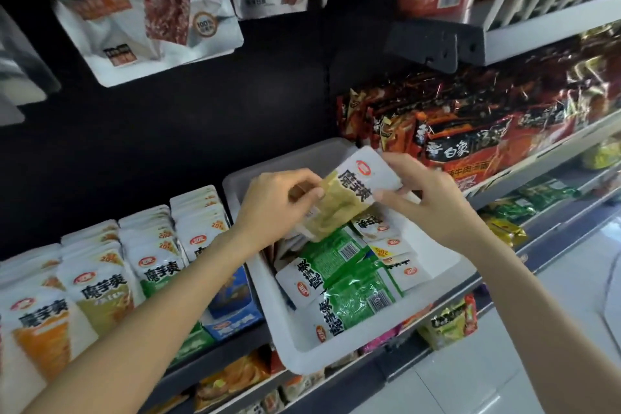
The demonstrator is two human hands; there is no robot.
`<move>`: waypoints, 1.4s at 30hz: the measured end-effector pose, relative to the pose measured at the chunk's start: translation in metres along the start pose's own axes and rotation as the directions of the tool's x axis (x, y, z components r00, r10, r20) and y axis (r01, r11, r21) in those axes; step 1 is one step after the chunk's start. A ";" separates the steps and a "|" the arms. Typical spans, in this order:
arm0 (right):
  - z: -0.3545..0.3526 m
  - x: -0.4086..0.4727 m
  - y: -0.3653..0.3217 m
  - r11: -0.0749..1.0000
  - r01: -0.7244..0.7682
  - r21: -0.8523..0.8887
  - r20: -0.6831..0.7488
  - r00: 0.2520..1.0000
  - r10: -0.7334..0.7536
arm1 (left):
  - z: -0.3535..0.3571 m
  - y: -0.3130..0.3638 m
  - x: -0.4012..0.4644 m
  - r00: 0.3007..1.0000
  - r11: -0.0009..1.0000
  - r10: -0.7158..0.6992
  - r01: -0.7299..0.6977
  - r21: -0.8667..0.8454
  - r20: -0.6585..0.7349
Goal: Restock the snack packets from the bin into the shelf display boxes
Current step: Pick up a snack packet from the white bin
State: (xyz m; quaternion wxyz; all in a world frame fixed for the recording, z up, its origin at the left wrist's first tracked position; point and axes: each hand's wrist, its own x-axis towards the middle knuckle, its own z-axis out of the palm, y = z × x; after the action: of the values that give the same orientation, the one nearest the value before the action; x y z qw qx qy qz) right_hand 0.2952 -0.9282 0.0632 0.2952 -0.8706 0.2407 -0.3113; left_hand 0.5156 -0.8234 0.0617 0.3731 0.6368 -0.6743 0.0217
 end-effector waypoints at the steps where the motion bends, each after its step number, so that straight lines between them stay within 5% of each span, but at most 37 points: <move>1: 0.001 -0.001 -0.005 0.998 -0.008 0.067 -0.101 0.995 0.014 | -0.006 0.004 -0.003 0.994 0.989 -0.106 0.104 -0.108 -0.014; 4: 0.012 0.000 -0.019 0.999 0.004 0.037 -0.275 0.961 0.006 | -0.018 0.012 -0.014 0.977 0.974 -0.188 0.172 -0.147 -0.103; 8: 0.025 0.004 -0.044 0.996 -0.081 0.040 -0.277 0.957 0.089 | -0.023 0.012 -0.026 0.912 0.936 0.242 -0.129 0.327 -0.332; 11: 0.028 0.015 -0.053 0.942 -0.234 0.239 -0.101 0.959 0.264 | -0.024 0.009 -0.036 0.797 0.767 0.540 -0.336 0.546 -0.269; 14: 0.028 0.021 -0.055 0.927 -0.236 0.292 -0.057 0.963 0.264 | -0.021 0.012 -0.048 0.786 0.707 0.602 -0.446 0.548 -0.137; 21: 0.033 0.024 -0.075 0.991 -0.058 0.122 -0.051 0.997 0.064 | -0.043 0.012 -0.060 0.935 0.982 0.148 -0.101 0.157 -0.322; 27: 0.041 0.032 -0.105 0.979 0.141 0.150 0.023 0.989 -0.146 | -0.071 0.006 -0.077 0.975 0.972 -0.197 0.181 -0.149 -0.101; 34: 0.068 0.050 -0.139 0.953 0.235 0.189 0.333 0.898 -0.288 | -0.104 0.002 -0.131 0.897 0.882 -0.416 0.359 -0.306 -0.146; 38: 0.120 0.060 -0.162 0.926 0.322 0.198 0.257 0.894 -0.366 | -0.128 -0.013 -0.174 0.806 0.851 -0.505 0.407 -0.332 -0.307; 42: 0.173 0.073 -0.188 0.902 0.418 0.110 0.093 0.899 -0.428 | -0.154 -0.051 -0.222 0.577 0.744 -0.662 0.585 -0.323 -0.479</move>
State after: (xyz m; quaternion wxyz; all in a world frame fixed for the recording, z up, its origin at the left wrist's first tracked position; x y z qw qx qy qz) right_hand 0.5088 -0.7755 0.1080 0.2715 -0.9048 0.0146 -0.3276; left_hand 0.6138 -0.5679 0.0322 0.5789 0.7707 -0.2642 0.0327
